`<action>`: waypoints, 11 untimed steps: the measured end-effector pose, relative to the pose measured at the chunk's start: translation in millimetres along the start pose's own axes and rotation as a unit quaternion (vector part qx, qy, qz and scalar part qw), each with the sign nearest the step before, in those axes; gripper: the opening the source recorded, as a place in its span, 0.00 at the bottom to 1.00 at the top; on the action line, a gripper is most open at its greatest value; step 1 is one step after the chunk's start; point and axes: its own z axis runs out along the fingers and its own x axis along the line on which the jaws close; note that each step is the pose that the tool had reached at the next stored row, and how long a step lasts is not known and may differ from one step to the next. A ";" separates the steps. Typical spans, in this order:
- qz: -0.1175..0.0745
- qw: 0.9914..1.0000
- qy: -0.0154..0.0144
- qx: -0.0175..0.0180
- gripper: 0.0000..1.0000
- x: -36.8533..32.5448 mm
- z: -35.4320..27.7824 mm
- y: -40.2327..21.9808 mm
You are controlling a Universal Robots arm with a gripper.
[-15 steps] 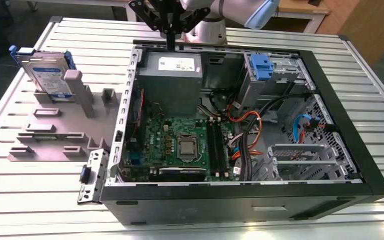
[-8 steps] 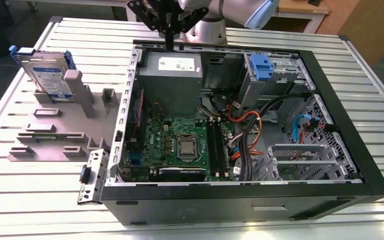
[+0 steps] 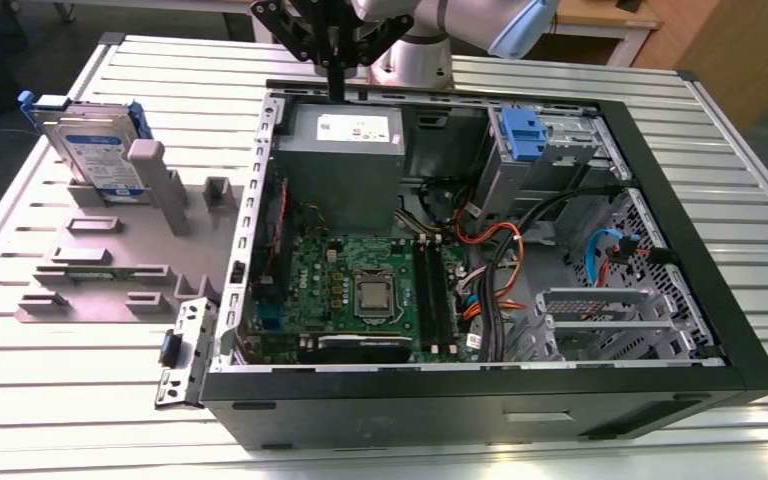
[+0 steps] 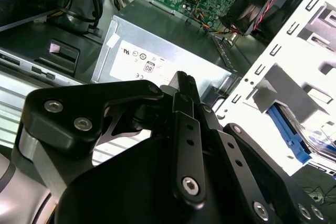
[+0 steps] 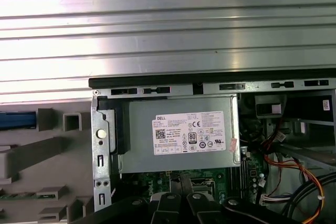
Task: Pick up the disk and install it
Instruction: 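Reach for the disk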
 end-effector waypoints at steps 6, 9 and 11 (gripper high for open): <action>0.000 1.000 0.000 0.000 0.11 1.5 0.0 -0.1; 0.000 1.000 0.000 0.000 0.11 3.0 0.0 -0.2; 0.000 1.000 0.000 0.000 0.11 4.1 -0.1 -0.3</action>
